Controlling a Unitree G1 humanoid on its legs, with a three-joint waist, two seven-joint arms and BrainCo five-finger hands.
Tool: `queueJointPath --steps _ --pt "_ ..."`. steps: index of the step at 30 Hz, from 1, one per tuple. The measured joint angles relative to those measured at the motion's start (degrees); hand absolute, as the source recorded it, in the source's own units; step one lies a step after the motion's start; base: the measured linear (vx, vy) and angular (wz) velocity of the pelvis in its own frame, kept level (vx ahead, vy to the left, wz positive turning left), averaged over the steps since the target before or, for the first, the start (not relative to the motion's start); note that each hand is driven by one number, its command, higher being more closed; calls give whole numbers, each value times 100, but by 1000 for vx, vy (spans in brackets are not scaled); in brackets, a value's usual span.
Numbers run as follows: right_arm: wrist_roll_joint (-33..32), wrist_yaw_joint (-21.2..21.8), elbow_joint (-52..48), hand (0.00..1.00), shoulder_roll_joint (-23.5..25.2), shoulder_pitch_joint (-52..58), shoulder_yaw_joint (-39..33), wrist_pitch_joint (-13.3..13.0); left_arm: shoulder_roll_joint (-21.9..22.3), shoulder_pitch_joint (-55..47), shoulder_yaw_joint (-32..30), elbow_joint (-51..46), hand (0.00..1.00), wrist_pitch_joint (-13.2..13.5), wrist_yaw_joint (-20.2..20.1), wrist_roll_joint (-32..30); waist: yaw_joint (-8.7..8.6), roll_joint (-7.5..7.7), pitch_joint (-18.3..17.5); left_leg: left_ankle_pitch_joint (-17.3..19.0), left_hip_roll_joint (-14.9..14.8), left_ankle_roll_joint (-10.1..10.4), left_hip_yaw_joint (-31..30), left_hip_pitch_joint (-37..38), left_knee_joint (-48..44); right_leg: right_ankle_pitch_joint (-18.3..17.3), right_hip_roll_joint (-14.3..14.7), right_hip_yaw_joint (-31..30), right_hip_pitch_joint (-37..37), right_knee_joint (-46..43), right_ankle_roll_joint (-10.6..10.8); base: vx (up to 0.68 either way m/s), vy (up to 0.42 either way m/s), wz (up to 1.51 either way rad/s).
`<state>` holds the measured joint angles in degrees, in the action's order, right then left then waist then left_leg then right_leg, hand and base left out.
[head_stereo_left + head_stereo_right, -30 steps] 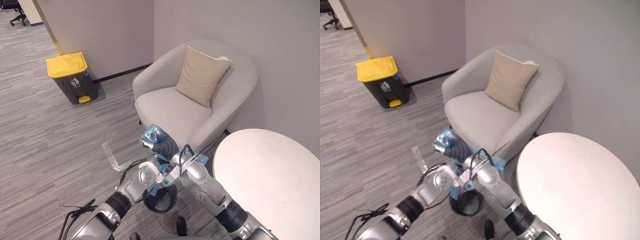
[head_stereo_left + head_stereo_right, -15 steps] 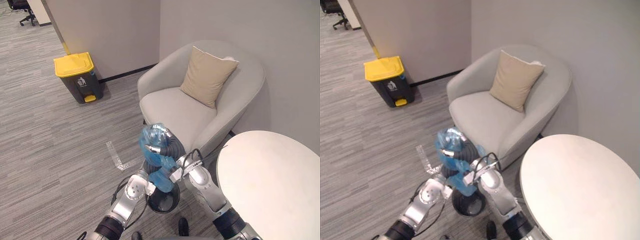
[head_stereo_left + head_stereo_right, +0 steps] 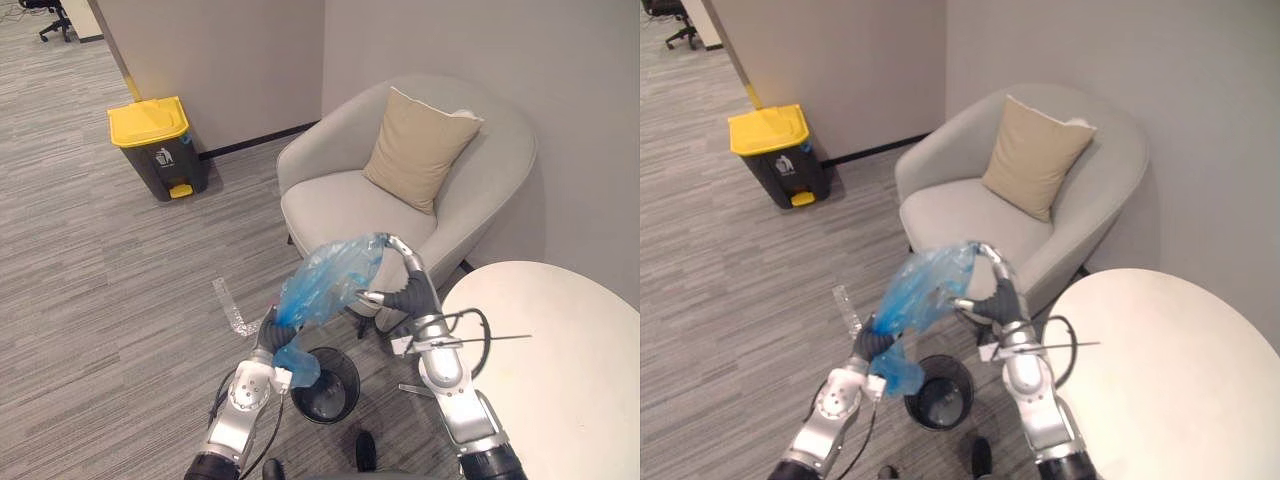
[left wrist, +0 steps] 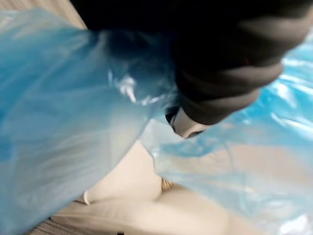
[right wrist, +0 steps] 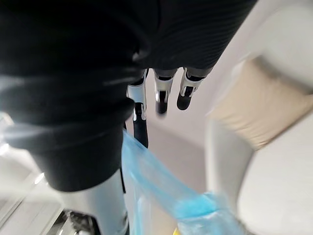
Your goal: Gather rubbish on tea table into small bin, then transfer packed bag to large trash can.
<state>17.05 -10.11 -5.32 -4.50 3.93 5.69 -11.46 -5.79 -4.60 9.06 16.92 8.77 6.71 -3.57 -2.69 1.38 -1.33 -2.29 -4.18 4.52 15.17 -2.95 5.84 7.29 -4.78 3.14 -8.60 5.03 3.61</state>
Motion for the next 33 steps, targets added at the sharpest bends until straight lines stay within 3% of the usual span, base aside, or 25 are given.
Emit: queueJointPath --steps 6,11,19,29,33 --pt "-1014 327 1253 0 217 290 -653 127 39 -197 -606 750 100 -74 -79 374 2 -20 20 -2 41 0 -56 36 -4 -8 5 95 66 2 10 -7 -7 5" --pt "-1077 541 2359 0 221 333 -881 248 44 -318 -933 1356 100 -122 -183 387 40 -19 24 -5 69 -5 -114 34 -2 -25 -28 159 95 4 33 -8 -10 7" --pt "-1089 506 4693 0 209 204 -1286 578 40 -329 -1266 2647 100 -306 -211 383 151 1 158 -5 92 -8 -224 121 1 -84 -61 270 249 6 57 -3 -10 8" --pt "-1095 433 5498 0 188 16 -1348 765 57 -384 -1266 3348 100 -413 -196 390 198 -10 233 5 119 -21 -197 325 2 -105 -78 233 439 3 53 -5 -1 0" --pt "-1094 308 5627 0 188 -306 -1332 830 108 -185 -1375 3496 100 -412 -188 548 263 47 635 60 150 -91 -16 153 -252 -118 -143 56 111 -375 80 -91 21 -20"
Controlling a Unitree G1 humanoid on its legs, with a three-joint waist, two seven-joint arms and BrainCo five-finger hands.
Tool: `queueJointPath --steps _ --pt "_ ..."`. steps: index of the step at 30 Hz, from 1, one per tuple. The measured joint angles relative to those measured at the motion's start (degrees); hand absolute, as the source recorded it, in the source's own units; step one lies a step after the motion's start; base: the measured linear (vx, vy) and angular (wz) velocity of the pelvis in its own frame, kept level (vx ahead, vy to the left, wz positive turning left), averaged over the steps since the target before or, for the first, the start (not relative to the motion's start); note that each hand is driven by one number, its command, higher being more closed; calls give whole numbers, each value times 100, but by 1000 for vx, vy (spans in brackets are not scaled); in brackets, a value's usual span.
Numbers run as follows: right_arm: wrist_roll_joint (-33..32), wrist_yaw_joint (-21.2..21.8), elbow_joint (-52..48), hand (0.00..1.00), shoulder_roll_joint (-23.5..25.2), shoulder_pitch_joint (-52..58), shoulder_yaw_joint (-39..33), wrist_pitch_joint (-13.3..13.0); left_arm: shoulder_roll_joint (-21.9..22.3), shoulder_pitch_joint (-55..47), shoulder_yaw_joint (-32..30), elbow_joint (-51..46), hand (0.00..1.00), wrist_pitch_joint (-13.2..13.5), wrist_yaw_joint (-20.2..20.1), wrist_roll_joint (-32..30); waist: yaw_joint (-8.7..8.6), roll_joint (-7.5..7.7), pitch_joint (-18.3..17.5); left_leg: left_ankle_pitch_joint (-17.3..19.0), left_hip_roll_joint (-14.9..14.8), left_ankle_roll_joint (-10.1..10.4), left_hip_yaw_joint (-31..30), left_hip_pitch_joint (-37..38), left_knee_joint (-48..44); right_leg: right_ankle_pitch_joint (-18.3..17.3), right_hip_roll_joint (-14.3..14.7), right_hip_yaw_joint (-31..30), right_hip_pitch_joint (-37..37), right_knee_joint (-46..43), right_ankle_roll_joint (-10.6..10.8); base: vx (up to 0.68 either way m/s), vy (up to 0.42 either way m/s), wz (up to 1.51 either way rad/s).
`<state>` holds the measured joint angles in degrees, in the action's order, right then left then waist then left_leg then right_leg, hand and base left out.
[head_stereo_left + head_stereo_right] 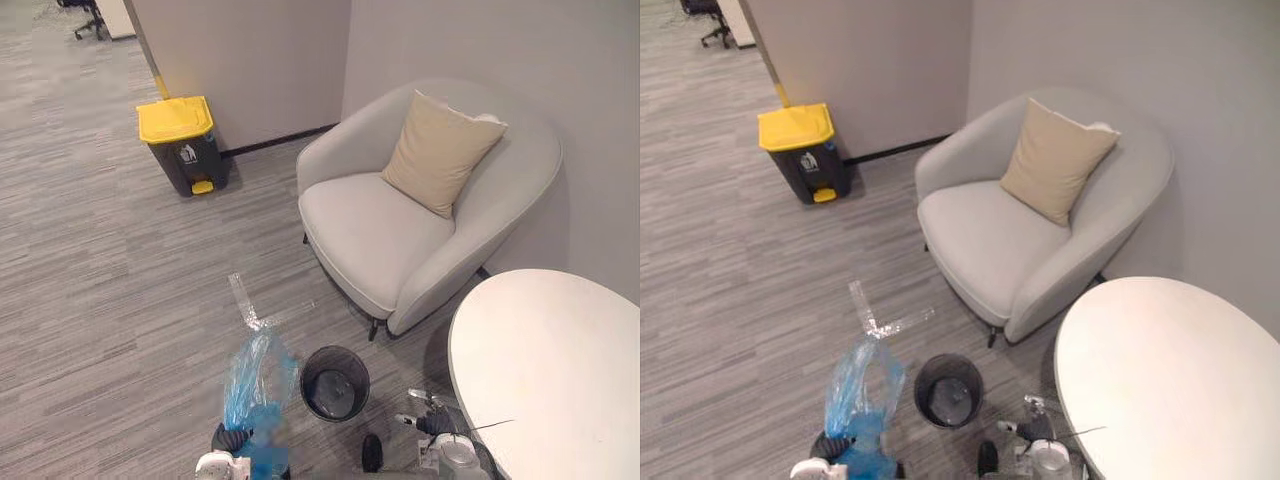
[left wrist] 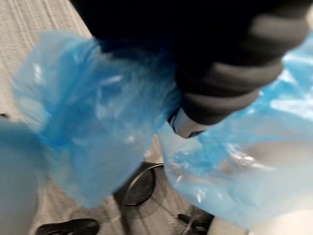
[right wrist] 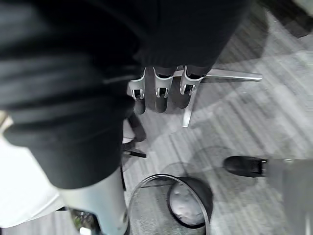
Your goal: Gather rubbish on tea table into small bin, then transfer packed bag to large trash can.
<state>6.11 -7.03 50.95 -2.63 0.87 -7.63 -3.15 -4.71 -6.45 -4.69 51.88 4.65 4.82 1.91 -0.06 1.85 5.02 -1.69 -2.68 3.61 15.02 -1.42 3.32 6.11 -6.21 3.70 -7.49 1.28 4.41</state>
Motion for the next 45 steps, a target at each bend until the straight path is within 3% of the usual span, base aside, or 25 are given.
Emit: queueJointPath --steps 4,5,6,7,9,11,12,13,15,17,18,20,21,25,26,27,28,31,36,38,39,41,43,44,45 --pt "-18 -83 -56 0 13 -13 47 74 114 114 -29 -206 100 3 12 118 48 12 97 353 -138 -254 13 -609 -914 -241 -86 -153 -381 -674 117 -88 18 2" --pt "-43 -83 -65 0 25 -18 55 80 144 133 -82 -231 100 5 16 123 42 -26 123 372 -170 -247 -7 -643 -993 -488 -90 -190 -474 -1046 114 -69 5 44" --pt "-144 -87 -117 0 55 48 99 97 173 168 -106 -345 100 11 51 171 16 -70 154 419 -187 -243 -236 -759 -1226 -1288 -100 -222 -761 -2724 53 -18 -55 90" --pt "-180 -88 -121 0 94 109 113 96 171 157 -110 -428 100 9 87 178 36 -8 135 429 -164 -242 -480 -815 -1429 -1708 -103 -294 -676 -3538 207 -21 -95 93" --pt "-187 -97 -283 0 179 137 135 90 141 76 -126 -555 100 10 150 193 166 146 91 419 -127 -226 -591 -1061 -1676 -2121 -105 -467 -529 -3623 260 -66 -187 56" --pt "-219 -146 -320 0 195 -18 142 46 219 76 -233 -559 100 0 160 253 251 221 71 292 -165 -46 -637 -1283 -1743 -2360 -22 -501 -397 -2963 86 -139 -199 15" --pt "-223 -195 -406 0 162 -134 147 40 342 103 -237 -517 100 -3 163 288 358 -13 171 177 -297 44 -687 -1396 -1646 -2287 149 -395 -335 -2582 -165 -233 -138 7" --pt "-227 -243 -520 0 114 -138 160 30 465 96 -200 -525 100 7 166 301 357 -242 195 -1 -400 70 -823 -1499 -1448 -2171 278 -217 -364 -2380 -187 -302 -153 25" --pt "-226 -297 -520 0 29 -68 168 31 582 107 -78 -521 100 6 188 306 330 -417 192 -206 -474 156 -927 -1498 -1008 -2065 351 72 -390 -2260 -271 -247 -134 60" --pt "-220 -317 -514 0 32 34 168 72 650 117 -21 -522 100 6 204 338 328 -466 194 -133 -556 256 -851 -1459 -601 -1857 350 383 -366 -2035 -425 -126 -91 69" --pt "-216 -324 -515 0 40 19 171 91 664 126 -18 -521 100 6 223 343 325 -427 215 -130 -605 251 -683 -1479 -545 -1756 333 465 -353 -1890 -485 -145 -82 78" --pt "-208 -377 -520 0 29 -16 165 90 665 136 34 -528 100 8 238 342 314 -360 247 -154 -652 177 -100 -1548 -1285 -1549 127 748 -360 -1739 -584 -102 -15 68" --pt "-207 -420 -518 0 17 14 136 90 662 164 82 -528 100 9 251 341 292 -316 263 2 -661 108 46 -1463 -1755 -1504 36 889 -336 -1722 -548 -64 36 57" --pt "-205 -430 -354 0 22 -11 86 91 640 290 190 -418 100 8 251 334 253 -344 254 764 -769 -4 468 -1139 -2015 -1331 -205 1301 -272 -1544 -303 -88 145 62" --pt "-206 -429 -309 0 16 -27 83 85 633 297 193 -378 100 7 251 334 245 -361 252 795 -765 21 505 -1098 -1945 -1308 -197 1329 -229 -1490 -257 -103 232 37" --pt "-206 -420 -136 0 36 -100 60 91 520 301 236 -284 100 7 251 330 241 -276 259 749 -613 85 490 -945 -1610 -1196 -211 1333 -84 -1278 -114 -64 195 31" --pt "-207 -409 -49 0 152 -96 62 88 322 238 370 -267 100 2 250 303 229 -162 182 539 -347 6 472 -791 -1102 -1025 -320 1332 38 -941 -18 -53 192 26" --pt "-199 -415 25 0 131 -91 48 91 125 243 467 -258 100 2 251 269 219 -40 110 351 -20 -113 301 -751 -722 -870 -501 1405 108 -692 119 -30 192 35" --pt "-167 -405 275 0 151 -136 52 98 60 238 451 -161 100 3 251 259 219 -93 137 358 279 -296 -9 -730 -687 -889 -656 1516 395 -502 284 33 129 40" --pt "-163 -401 279 0 155 -171 43 98 56 218 450 -121 100 0 243 247 215 -49 168 585 377 -371 -75 -778 -958 -1101 -770 1574 438 -665 368 86 79 36" --pt "-161 -397 280 0 155 -195 14 99 30 172 387 -155 100 5 229 207 201 -6 198 847 426 -412 -153 -868 -1325 -1437 -908 1584 397 -1095 458 63 51 30" --pt "-158 -383 292 0 154 -212 -18 102 -62 150 355 -156 100 3 231 205 192 95 217 1178 490 -456 -284 -959 -1775 -1769 -1093 1550 327 -1606 519 134 56 42" --pt "-154 -365 293 0 126 -243 -23 102 -114 135 354 -142 100 -5 243 205 151 117 271 1464 545 -547 -467 -985 -2086 -1744 -1199 1305 80 -2544 344 237 68 38" --pt "-156 -358 294 0 110 -289 -17 101 -122 148 343 -151 100 -4 256 206 116 -17 357 1524 465 -604 -643 -881 -2104 -1588 -1155 988 -404 -3513 -9 231 79 49" --pt "-155 -349 375 0 126 -311 -10 99 -120 144 336 -156 100 -4 260 209 31 -82 400 1597 344 -633 -799 -760 -2113 -1909 -864 736 -578 -3750 -6 311 66 50"
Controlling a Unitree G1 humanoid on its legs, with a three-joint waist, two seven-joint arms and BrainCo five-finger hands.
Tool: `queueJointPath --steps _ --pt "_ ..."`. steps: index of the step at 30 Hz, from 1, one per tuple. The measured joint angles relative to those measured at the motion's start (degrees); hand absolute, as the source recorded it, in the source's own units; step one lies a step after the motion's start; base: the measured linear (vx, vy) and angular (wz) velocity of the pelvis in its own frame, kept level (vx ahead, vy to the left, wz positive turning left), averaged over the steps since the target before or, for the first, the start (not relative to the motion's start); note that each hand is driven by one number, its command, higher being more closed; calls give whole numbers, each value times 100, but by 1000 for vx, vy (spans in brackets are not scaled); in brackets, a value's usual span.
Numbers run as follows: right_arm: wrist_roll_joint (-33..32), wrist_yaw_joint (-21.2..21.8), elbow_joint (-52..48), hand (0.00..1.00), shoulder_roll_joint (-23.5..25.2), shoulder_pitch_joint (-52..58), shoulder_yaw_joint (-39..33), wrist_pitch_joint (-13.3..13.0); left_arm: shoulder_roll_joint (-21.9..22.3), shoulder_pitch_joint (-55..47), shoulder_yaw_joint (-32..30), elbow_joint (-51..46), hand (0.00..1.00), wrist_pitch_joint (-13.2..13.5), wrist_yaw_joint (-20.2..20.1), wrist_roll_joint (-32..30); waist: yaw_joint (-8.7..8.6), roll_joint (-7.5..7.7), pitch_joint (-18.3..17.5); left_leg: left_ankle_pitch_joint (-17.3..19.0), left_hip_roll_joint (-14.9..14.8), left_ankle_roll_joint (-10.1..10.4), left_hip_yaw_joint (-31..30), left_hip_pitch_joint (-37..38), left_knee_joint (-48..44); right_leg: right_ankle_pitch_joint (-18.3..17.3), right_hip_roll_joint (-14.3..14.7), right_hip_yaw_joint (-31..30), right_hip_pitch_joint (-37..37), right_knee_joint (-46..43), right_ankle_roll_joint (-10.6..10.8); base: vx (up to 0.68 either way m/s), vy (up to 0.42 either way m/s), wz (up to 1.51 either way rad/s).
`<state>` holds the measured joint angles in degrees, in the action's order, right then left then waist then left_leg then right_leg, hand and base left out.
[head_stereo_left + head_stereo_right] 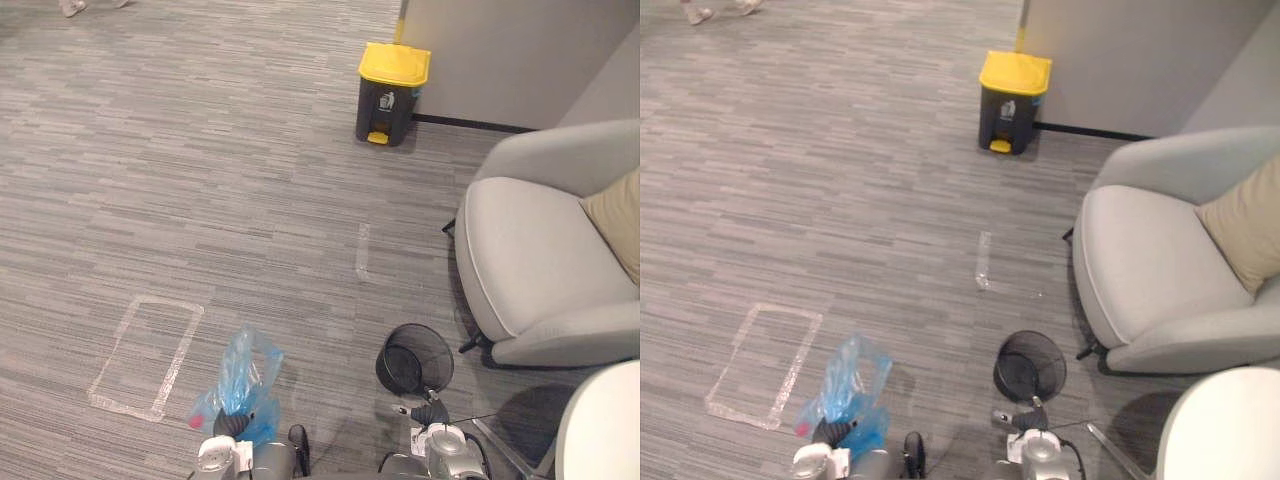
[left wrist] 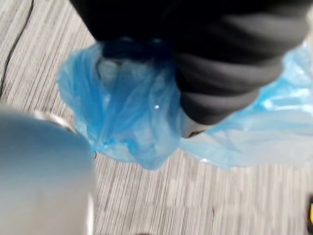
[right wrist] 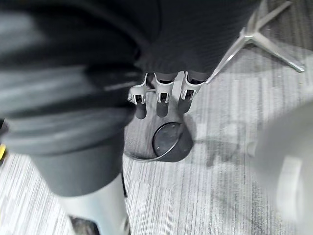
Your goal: Gather rubbish on tea table into small bin, then transfer packed bag to large trash can.
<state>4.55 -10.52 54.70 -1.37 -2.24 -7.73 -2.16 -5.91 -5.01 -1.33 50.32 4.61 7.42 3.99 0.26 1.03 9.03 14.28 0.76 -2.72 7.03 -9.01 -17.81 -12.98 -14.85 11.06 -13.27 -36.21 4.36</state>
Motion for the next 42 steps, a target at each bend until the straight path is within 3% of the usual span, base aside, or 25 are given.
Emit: queueJointPath --steps 4,5,7,9,11,13,15,16,18,19,20,21,22,24,27,29,31,33,34,36,37,38,39,41,42 --pt "0 40 49 0 -4 -41 13 6 -74 42 -75 28 100 -1 6 0 -11 9 43 56 -136 92 -15 645 454 -70 674 311 -495 745 -126 357 -50 11" --pt "0 39 44 0 -9 -40 13 4 -80 88 -78 49 100 2 5 0 -16 9 42 49 -147 126 -21 798 600 61 809 436 -521 1127 -203 409 -72 19" --pt "0 41 36 0 -54 74 -34 3 -113 226 -71 163 100 7 -10 -4 -160 158 20 183 -54 394 -244 1186 811 1080 1086 378 -494 1961 -723 524 -111 59" --pt "-6 38 34 0 -106 165 -174 21 33 273 -75 132 100 26 -21 -17 -183 -55 -5 128 -240 519 -311 1253 845 944 1164 627 -346 1975 -733 535 -120 41" --pt "-14 41 7 0 -75 171 -248 26 173 322 -162 117 100 6 -40 -48 -187 -105 33 97 -344 581 -224 1038 10 767 1228 751 -20 2121 -801 514 -130 24" --pt "-28 44 -230 0 43 283 -148 47 341 211 -258 -85 100 8 -84 -47 -118 -108 70 -78 -746 875 154 192 -2535 746 1390 673 777 2549 -833 439 -53 2" --pt "-34 39 -414 0 113 323 -136 37 417 169 -328 -239 100 12 -123 -47 -24 -59 107 150 -1036 681 467 -175 -3375 656 1434 535 1161 2709 -915 355 10 -31" --pt "-63 41 -474 0 142 244 -157 7 454 179 -325 -312 100 12 -139 -46 32 21 127 273 -1191 521 640 -539 -3447 593 1411 391 1358 2812 -839 304 55 -60" --pt "-69 40 -614 0 183 146 -167 -11 515 231 -324 -360 100 12 -148 -47 143 37 127 338 -1339 574 702 -906 -2738 528 1357 215 1429 2866 -738 343 143 -66" --pt "-70 38 -660 0 237 77 -257 -6 547 303 -325 -370 100 14 -149 -50 180 54 156 276 -1311 605 598 -1177 -1819 354 1204 28 1509 2869 -496 286 226 -45" --pt "-72 27 -659 0 249 77 -307 -6 561 337 -324 -363 100 9 -149 -50 181 41 163 215 -1287 632 542 -1218 -1574 308 1163 -5 1541 2868 -448 293 263 -51" --pt "-73 -14 -654 0 233 86 -368 -6 623 351 -320 -358 100 11 -146 -50 192 -22 129 -182 -1172 758 262 -1188 -642 160 1082 -114 1585 2833 -241 310 352 -48" --pt "-72 -62 -500 0 193 109 -383 9 659 361 -315 -287 100 14 -141 -49 232 -4 148 -944 -1009 821 219 -992 -285 40 980 -361 1649 2867 -33 247 291 -43" --pt "-69 -71 -378 0 332 151 -333 57 539 431 -260 -227 100 12 -129 -49 206 200 67 -786 -745 730 391 -906 -188 110 709 -473 1644 2898 -33 365 348 -27" --pt "-63 -57 -378 0 432 210 -328 59 435 403 -278 -196 100 7 -115 -50 326 205 61 -269 -714 449 883 -661 -660 175 445 -825 1624 2485 120 361 285 -57" --pt "-50 -55 -382 0 432 205 -325 56 386 377 -259 -117 100 -3 -106 -50 303 181 63 -190 -673 341 1087 -306 -553 256 329 -962 1288 1560 286 313 191 -61" --pt "-22 -50 -376 0 425 241 -317 57 301 376 -142 -131 100 -9 -102 -51 242 119 101 10 -641 278 1110 225 -221 483 281 -1012 438 -338 545 269 125 -33" --pt "-23 -52 -366 0 416 265 -263 65 228 363 -138 -76 100 -33 -92 -50 177 117 123 117 -606 276 1139 577 -67 95 353 -904 -44 -1212 330 263 33 -6" --pt "-33 -54 -380 0 393 293 -226 59 195 354 -154 -8 100 -35 -79 -50 135 104 126 128 -602 290 1162 873 152 -121 434 -580 -291 -1198 125 288 -17 0" --pt "-27 -55 -361 0 369 210 -202 51 170 358 -164 4 100 -35 -40 -50 66 98 129 125 -614 295 1167 1086 377 -182 513 -171 -536 -804 -7 346 -80 4" --pt "-27 -55 -302 0 350 163 -202 51 154 365 -173 13 100 -33 -20 -49 9 79 141 123 -640 437 1171 1373 690 64 758 224 -754 533 -187 394 -129 7" --pt "-27 -55 -276 0 348 158 -202 50 149 366 -173 23 100 -32 -19 -49 4 89 135 127 -633 491 1168 1430 728 214 810 241 -771 862 -212 454 -162 15" --pt "-32 -54 -173 0 317 141 -205 49 93 373 -169 109 100 -34 -17 -49 -45 177 101 194 -595 643 1090 1618 854 1141 961 213 -727 1736 -508 352 -135 14" --pt "-22 -53 -94 0 162 23 -229 53 157 415 -172 223 100 -31 -23 -51 -63 -48 110 71 -736 733 833 1698 974 1056 1154 296 -576 1776 -657 406 -130 -1" --pt "-23 -53 -98 0 159 9 -240 47 159 404 -172 229 100 -28 -27 -51 -44 -49 144 6 -730 770 750 1699 975 899 1141 286 -605 1611 -702 461 -192 8"
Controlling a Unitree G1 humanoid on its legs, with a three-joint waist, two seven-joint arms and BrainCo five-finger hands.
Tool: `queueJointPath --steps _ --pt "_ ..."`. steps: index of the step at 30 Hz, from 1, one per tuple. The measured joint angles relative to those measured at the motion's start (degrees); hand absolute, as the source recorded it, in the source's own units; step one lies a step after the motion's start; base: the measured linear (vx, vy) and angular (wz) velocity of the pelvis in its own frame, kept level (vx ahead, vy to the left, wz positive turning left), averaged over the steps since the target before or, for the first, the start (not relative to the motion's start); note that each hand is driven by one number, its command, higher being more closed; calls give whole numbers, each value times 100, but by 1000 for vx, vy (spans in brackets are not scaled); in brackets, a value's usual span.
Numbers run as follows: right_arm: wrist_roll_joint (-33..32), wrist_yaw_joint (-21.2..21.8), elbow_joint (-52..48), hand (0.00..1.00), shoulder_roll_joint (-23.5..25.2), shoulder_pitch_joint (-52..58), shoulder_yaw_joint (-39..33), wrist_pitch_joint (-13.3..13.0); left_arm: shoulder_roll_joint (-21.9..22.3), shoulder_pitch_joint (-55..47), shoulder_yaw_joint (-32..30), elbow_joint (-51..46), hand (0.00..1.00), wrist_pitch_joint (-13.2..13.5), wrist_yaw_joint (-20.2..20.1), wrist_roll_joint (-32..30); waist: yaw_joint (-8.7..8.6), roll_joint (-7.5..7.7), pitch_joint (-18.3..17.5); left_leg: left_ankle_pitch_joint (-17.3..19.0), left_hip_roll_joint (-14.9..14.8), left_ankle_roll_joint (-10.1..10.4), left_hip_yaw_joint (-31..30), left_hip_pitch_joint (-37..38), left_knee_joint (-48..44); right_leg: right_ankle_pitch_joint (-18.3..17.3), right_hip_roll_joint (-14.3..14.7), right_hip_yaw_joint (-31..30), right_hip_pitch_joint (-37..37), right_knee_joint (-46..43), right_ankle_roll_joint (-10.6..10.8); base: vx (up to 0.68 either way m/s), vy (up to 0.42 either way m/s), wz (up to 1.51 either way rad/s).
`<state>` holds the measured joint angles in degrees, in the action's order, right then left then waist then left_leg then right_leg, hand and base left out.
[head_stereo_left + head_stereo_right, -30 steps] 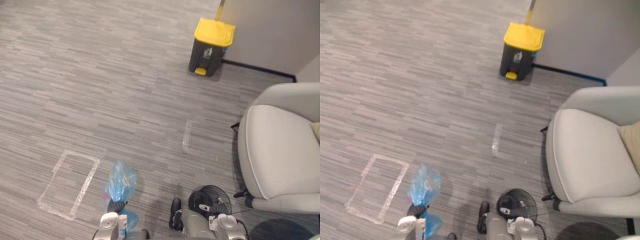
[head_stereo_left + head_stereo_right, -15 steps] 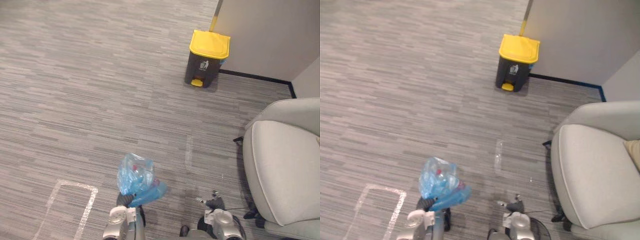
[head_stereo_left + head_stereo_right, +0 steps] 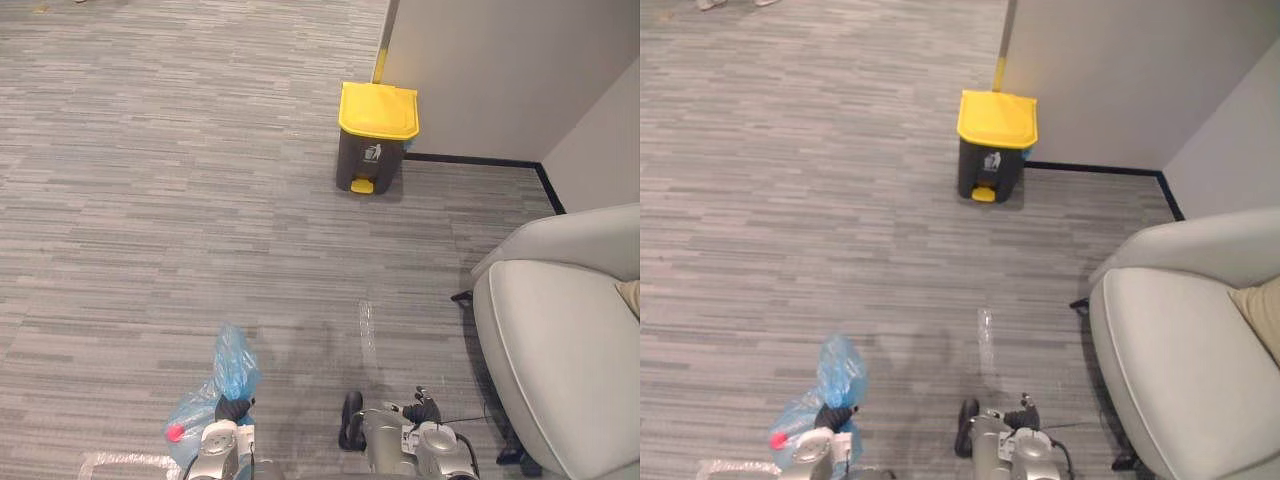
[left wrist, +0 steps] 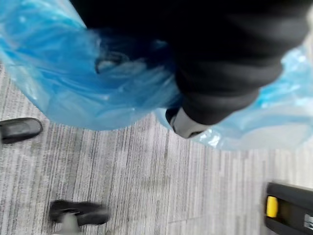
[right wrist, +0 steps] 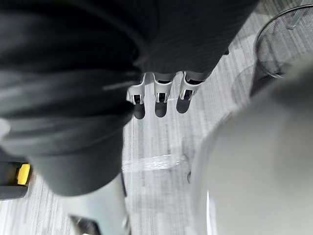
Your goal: Gather rubbish on tea table into small bin, then transfer packed bag to large trash can.
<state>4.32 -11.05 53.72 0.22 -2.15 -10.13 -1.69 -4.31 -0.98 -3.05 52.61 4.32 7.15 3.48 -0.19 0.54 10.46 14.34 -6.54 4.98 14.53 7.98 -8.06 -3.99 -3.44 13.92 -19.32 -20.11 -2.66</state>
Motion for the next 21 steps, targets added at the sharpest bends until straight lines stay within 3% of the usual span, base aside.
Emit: queueJointPath --steps 1,2,3,4,5,6,8,10,11,12,13,14,15,17,20,21 --pt "-7 7 32 0 -15 72 -124 9 63 14 -17 5 100 0 14 0 -43 -24 9 -54 -40 58 -295 93 -231 -447 -58 113 55 -387 -78 372 -188 23" --pt "-10 9 28 0 -14 106 -152 9 75 17 -33 1 100 0 11 -1 -54 -31 12 -57 -87 63 -355 67 -373 -512 -57 161 128 -385 -89 453 -237 46" --pt "-24 18 -34 0 -11 212 -203 15 103 35 -53 -18 100 1 8 -1 -76 -39 9 -82 -231 114 -502 -191 -1192 -624 -16 296 426 -265 -87 404 -182 47" --pt "-33 12 -76 0 -2 294 -151 18 190 19 -127 -101 100 8 -24 -8 -65 -47 16 -377 -482 346 -584 -760 -2654 -689 111 351 890 63 -111 389 -162 40" --pt "-34 7 -94 0 -4 280 -108 19 233 -15 -168 -151 100 10 -31 -9 -42 -43 19 -338 -600 359 -574 -954 -3105 -711 144 343 1029 161 -147 380 -88 6" --pt "-44 7 -125 0 20 319 -38 14 365 -71 -277 -286 100 19 -68 -8 24 -46 20 -117 -876 241 -462 -1408 -4150 -781 257 310 1379 332 -251 289 -26 -19" --pt "-48 10 -126 0 109 283 -31 15 436 -176 -260 -367 100 16 -126 -1 99 16 31 112 -1002 129 -260 -1894 -4450 -859 261 235 1723 506 -253 340 11 -31" --pt "-66 3 -173 0 195 204 -92 13 488 -160 -267 -475 100 20 -131 0 168 43 35 237 -961 44 -22 -2221 -3748 -854 216 85 1968 675 -247 358 91 -45" --pt "-99 -9 -266 0 245 202 -157 12 532 -102 -264 -480 100 20 -137 -2 244 53 41 162 -725 2 -13 -2427 -2672 -884 82 -19 2162 816 -136 331 164 -37" --pt "-101 -14 -298 0 251 201 -171 10 545 -94 -261 -477 100 20 -137 -2 255 60 41 73 -622 -20 -52 -2465 -2320 -915 26 -58 2211 852 -59 473 305 -43" --pt "-97 -25 -269 0 178 240 -223 11 603 -75 -243 -468 100 24 -139 -2 255 -11 1 -552 -330 44 -334 -2507 -1018 -1063 -71 -180 2354 963 250 334 268 -27" --pt "-95 -29 -224 0 135 245 -230 14 599 -76 -236 -466 100 30 -138 -2 268 -22 0 -901 -284 82 -432 -2494 -951 -1095 -80 -255 2364 969 325 444 350 -41" --pt "-94 -33 -7 0 186 233 -224 67 502 -95 -198 -387 100 26 -133 -3 340 104 -75 -1007 -29 -78 -377 -2379 -899 -1159 -263 -491 2471 1051 458 336 231 -22" --pt "-91 -28 -6 0 250 275 -225 74 430 -28 -200 -336 100 19 -118 -5 298 257 -138 -750 171 -207 -283 -2397 -1029 -1168 -480 -648 2486 979 528 404 219 -10" --pt "-39 -14 -17 0 272 259 -213 80 386 -59 -134 -293 100 -3 -121 -4 355 249 -130 -329 262 -417 95 -2051 -1259 -1108 -763 -1049 2027 -377 672 471 239 -46" --pt "-23 -4 -39 0 286 261 -193 80 330 -83 -30 -225 100 -27 -111 -5 317 228 -114 -207 312 -482 184 -1701 -1148 -867 -871 -1178 1600 -1518 1043 398 151 -27"
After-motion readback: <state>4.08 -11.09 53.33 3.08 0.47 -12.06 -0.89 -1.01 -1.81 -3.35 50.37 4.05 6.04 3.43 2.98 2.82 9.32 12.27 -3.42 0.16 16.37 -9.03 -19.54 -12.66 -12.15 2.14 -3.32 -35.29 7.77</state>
